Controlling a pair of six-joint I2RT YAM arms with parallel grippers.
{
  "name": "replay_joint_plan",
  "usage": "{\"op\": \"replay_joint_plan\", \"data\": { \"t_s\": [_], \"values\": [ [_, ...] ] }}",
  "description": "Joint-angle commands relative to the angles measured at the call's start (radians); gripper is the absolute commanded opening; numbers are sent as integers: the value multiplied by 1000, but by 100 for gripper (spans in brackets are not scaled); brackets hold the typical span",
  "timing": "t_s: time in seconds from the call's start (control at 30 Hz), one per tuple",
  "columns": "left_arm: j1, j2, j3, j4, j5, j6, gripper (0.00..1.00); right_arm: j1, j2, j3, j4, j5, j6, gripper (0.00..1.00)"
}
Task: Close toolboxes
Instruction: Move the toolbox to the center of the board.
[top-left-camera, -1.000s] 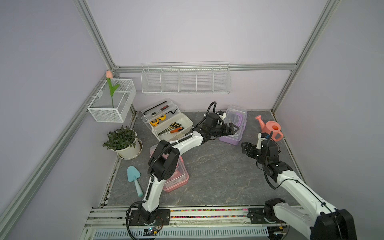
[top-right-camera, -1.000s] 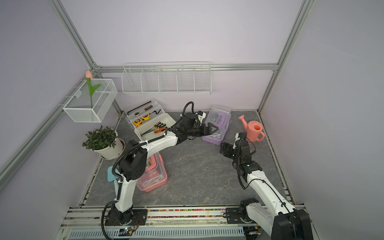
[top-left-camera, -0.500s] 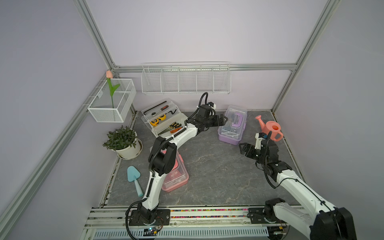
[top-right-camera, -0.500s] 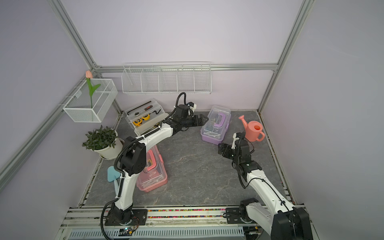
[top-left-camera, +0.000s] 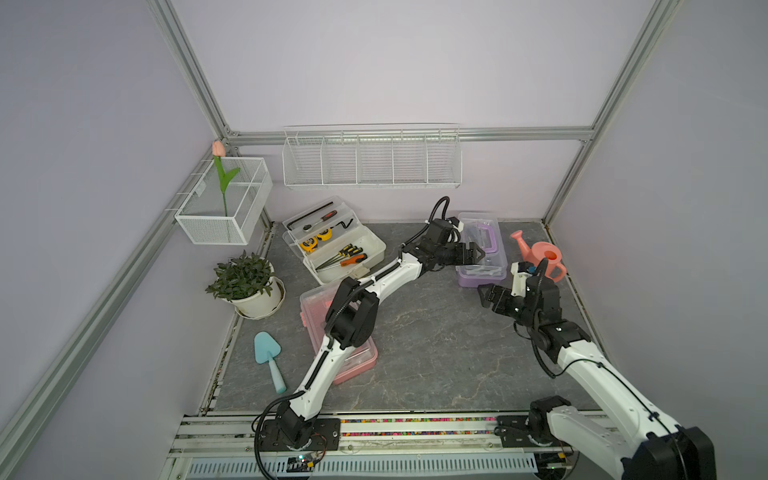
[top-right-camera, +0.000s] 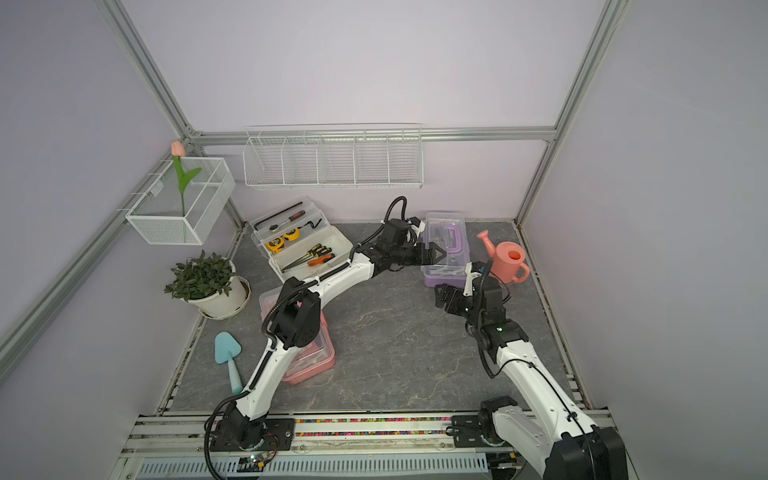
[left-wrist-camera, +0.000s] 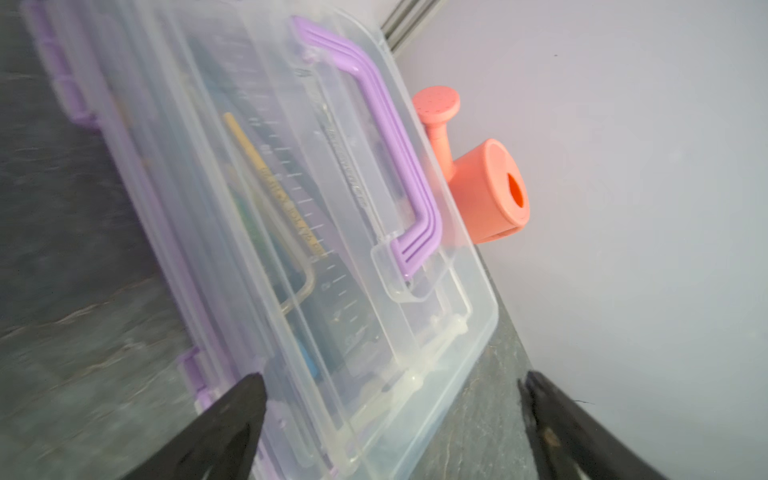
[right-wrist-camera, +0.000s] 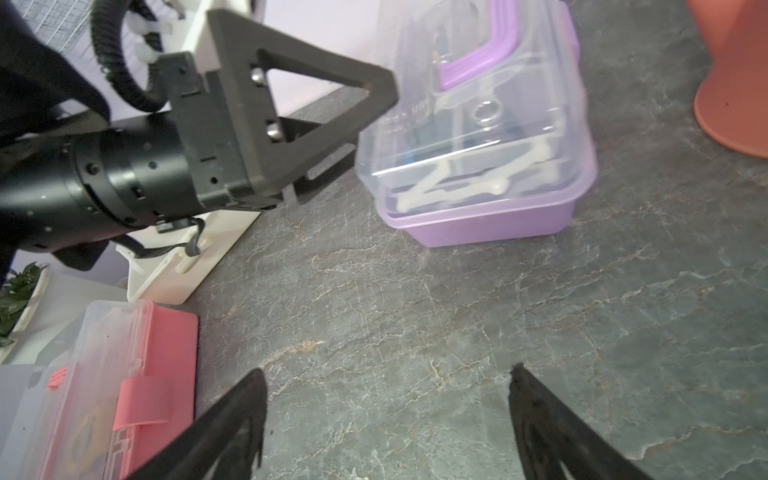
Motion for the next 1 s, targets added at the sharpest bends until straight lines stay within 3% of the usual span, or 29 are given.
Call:
{"op": "replay_joint_plan", "data": {
  "t_s": [0.0, 0.03, 0.13, 0.37, 0.5, 0.7, 0.97],
  "values": [
    [-9, 12, 72, -45, 28, 3, 97, 11, 13, 37, -22, -33, -31, 97],
    [-4, -12, 62, -65, 11, 29, 97, 17, 21, 42, -20, -32, -29, 100],
    [25, -132, -40, -120, -67, 116, 99, 54, 70, 78, -19, -16, -23, 94],
    [168, -594, -580, -9, -244, 167, 99, 197, 302, 228, 73, 16, -21, 85],
    [254, -803, -815, 32, -295, 155, 99, 260, 492, 355, 119, 9, -20, 77],
    [333, -1017, -1024, 52, -383, 100, 99, 341, 734, 548, 155, 80, -63, 78],
    [374, -1228, -1233, 55, -519, 155, 99, 388, 1024, 815, 233, 110, -15, 75]
  ]
}}
